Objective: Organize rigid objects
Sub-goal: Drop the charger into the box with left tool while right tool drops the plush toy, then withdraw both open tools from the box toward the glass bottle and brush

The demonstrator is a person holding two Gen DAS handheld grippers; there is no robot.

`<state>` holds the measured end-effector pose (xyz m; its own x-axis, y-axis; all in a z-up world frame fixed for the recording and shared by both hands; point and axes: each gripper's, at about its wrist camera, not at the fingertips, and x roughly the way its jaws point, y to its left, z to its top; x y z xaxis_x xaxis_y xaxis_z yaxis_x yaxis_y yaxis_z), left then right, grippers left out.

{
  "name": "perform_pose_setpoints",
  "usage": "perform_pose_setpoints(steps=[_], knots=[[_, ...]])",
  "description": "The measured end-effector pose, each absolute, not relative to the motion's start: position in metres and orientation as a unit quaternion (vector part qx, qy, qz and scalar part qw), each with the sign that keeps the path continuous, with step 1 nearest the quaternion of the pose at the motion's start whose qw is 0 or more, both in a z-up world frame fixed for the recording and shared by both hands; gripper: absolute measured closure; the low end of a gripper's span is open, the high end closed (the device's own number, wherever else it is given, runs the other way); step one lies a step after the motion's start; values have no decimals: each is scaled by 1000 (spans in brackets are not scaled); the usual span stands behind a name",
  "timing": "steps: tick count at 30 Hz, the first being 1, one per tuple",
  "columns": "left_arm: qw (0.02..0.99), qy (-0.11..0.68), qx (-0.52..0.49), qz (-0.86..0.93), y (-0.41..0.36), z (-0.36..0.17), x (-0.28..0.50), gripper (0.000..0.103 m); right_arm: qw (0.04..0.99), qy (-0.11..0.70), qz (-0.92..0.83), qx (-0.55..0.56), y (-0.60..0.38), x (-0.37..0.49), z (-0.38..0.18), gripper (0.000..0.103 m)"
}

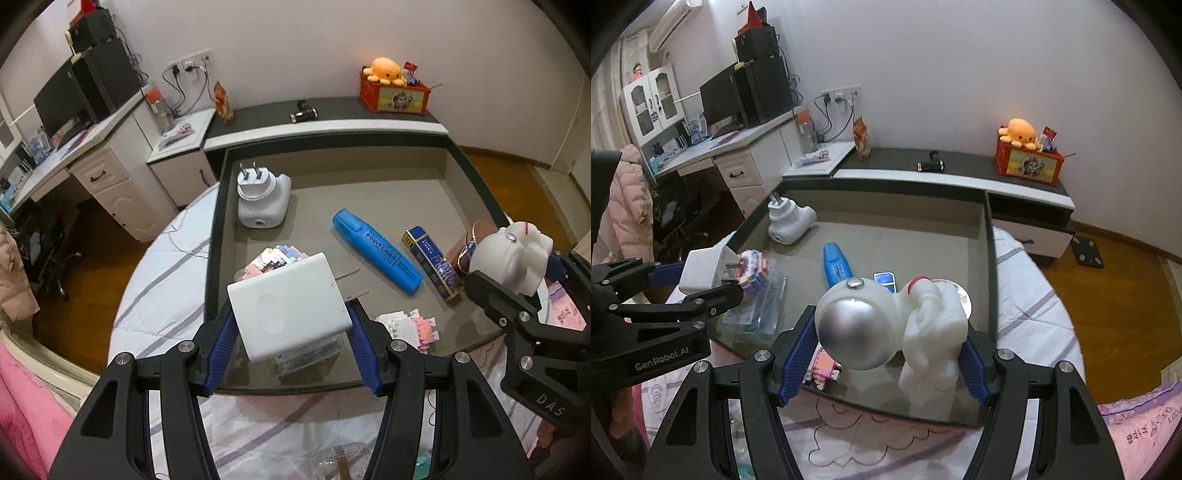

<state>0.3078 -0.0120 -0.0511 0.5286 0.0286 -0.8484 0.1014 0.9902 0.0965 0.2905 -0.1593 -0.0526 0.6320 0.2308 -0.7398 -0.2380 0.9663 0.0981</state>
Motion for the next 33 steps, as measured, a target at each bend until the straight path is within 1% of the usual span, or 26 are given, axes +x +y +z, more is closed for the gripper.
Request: perform_pose_setpoints(steps=[3, 4, 5, 6, 7, 10, 19, 27, 33], knots=[[870, 487, 67, -30, -12, -55, 310, 42, 901, 408, 142, 19, -161, 295, -55, 32], [869, 490, 65, -32, -12, -56, 311, 36, 901, 409, 144, 29, -163, 296, -56, 30], [869, 490, 63, -33, -11, -57, 312, 31, 902, 406, 142, 31, -163, 296, -55, 22], [871, 486, 61, -32, -10, -56, 311, 19, 905, 402, 138, 27, -162, 294, -54, 21], [877, 476, 62, -26, -10, -54, 309, 13, 908, 399, 129, 18, -162, 294, -53, 21], [887, 456, 75, -1, -7, -48, 306, 12, 910, 398, 117, 11, -165, 292, -52, 21], [890, 452, 61, 1, 4, -42, 302, 12, 909, 401, 115, 24, -168, 292, -51, 21], [895, 443, 60, 7, 7, -35, 290, 12, 916, 384, 113, 19, -167, 277, -38, 21], [905, 422, 62, 9, 6, -19, 269, 12, 924, 365, 114, 13, -165, 257, -20, 21]])
